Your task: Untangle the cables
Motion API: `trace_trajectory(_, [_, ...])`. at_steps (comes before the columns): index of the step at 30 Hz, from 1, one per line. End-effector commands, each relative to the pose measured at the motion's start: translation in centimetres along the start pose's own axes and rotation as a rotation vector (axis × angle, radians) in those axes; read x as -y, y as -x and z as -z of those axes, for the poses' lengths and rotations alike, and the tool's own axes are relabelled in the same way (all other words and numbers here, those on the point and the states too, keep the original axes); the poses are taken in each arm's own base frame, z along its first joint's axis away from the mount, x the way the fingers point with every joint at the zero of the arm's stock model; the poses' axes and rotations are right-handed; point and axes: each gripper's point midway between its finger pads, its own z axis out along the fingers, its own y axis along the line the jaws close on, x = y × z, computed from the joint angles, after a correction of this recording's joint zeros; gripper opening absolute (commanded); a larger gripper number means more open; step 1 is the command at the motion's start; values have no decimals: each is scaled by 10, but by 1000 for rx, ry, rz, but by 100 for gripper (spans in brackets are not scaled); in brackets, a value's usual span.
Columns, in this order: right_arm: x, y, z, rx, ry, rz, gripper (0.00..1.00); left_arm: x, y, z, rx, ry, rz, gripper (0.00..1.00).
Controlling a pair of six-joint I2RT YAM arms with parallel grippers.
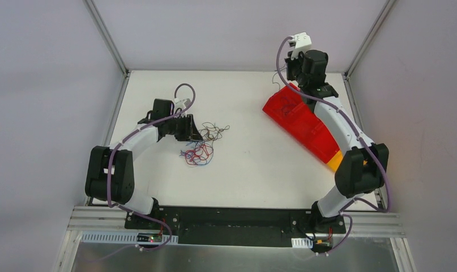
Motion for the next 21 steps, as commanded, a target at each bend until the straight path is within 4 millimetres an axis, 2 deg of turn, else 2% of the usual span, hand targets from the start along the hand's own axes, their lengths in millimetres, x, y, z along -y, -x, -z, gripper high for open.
trace_trajectory(1, [38,13,-22,140,-161,62,0,7,12,9,15,-7,-43,32])
trace_trajectory(5, [46,-30,-40,97,-185,135,0,4,17,10,16,3,-41,32])
trace_trajectory(9, [43,-77,-48,22,-160,171,0,-2,22,11,18,14,-26,32])
trace_trajectory(14, [36,-118,-38,-63,-132,161,0,-7,24,12,19,24,-15,32])
trace_trajectory(18, [30,-139,-23,-124,-101,128,0,-11,22,12,12,29,-9,32])
trace_trajectory(21, [28,-157,-22,-187,-88,121,0,-13,20,10,4,32,2,32])
